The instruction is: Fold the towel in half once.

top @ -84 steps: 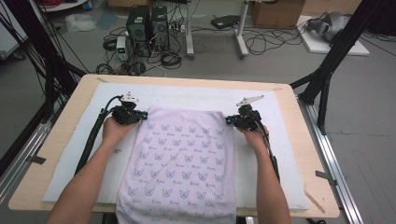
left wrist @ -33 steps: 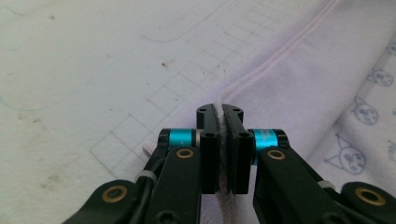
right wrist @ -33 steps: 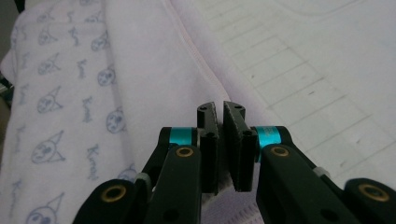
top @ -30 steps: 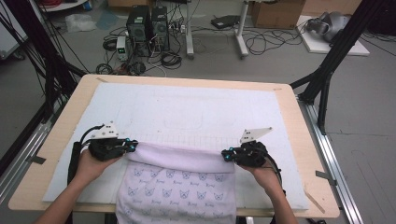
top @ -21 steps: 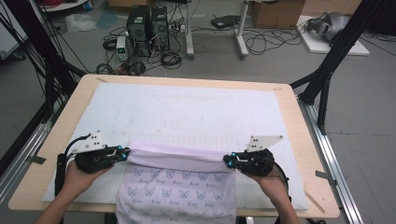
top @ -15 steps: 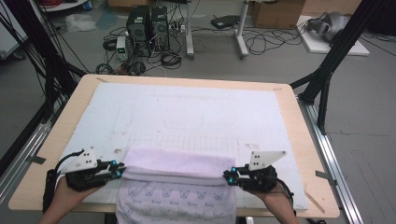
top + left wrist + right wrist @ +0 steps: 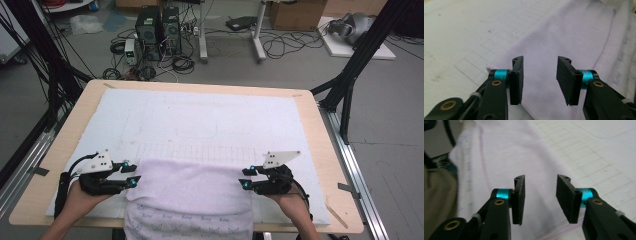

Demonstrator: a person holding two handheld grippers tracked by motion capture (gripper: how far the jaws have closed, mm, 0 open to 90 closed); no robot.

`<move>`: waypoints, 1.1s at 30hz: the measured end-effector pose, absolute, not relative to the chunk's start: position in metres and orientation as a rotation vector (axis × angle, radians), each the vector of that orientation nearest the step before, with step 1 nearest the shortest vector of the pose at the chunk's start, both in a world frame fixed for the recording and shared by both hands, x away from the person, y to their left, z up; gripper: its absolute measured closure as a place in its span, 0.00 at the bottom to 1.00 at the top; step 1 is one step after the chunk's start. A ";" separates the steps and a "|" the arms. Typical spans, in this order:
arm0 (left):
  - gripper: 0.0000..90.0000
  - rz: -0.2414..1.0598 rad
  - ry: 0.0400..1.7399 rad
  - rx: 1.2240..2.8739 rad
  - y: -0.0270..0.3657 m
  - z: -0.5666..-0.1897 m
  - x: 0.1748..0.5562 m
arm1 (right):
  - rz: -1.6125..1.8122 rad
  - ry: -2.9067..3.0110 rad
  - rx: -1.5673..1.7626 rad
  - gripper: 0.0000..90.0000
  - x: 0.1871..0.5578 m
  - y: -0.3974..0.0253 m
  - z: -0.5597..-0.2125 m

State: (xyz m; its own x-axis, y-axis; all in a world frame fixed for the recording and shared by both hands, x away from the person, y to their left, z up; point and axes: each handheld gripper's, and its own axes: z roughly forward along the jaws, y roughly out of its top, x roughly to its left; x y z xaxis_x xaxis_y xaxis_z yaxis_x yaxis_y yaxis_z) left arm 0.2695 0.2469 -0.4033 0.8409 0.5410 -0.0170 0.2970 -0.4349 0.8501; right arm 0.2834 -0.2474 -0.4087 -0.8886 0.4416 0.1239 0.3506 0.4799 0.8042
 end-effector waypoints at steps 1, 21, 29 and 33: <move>0.62 0.326 0.629 2.052 0.246 -0.404 0.275 | 1.380 2.616 0.721 0.61 0.288 -0.247 -0.410; 0.85 0.261 0.734 2.220 0.229 -0.439 0.322 | 1.163 2.679 0.734 0.85 0.303 -0.245 -0.443; 0.93 0.363 0.768 2.184 0.228 -0.428 0.331 | 1.078 2.647 0.744 0.93 0.320 -0.242 -0.429; 0.93 0.421 0.825 2.130 0.230 -0.421 0.358 | 1.067 2.603 0.777 0.94 0.347 -0.243 -0.418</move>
State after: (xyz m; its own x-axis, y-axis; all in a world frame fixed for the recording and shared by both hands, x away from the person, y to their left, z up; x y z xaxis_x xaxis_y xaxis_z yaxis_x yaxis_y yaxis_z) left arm 0.3579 0.2297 -0.4212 0.7324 0.6806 0.0207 0.4155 -0.4708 0.7783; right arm 0.3472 -0.2433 -0.4177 -0.8350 0.5502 -0.0051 0.3883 0.5959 0.7029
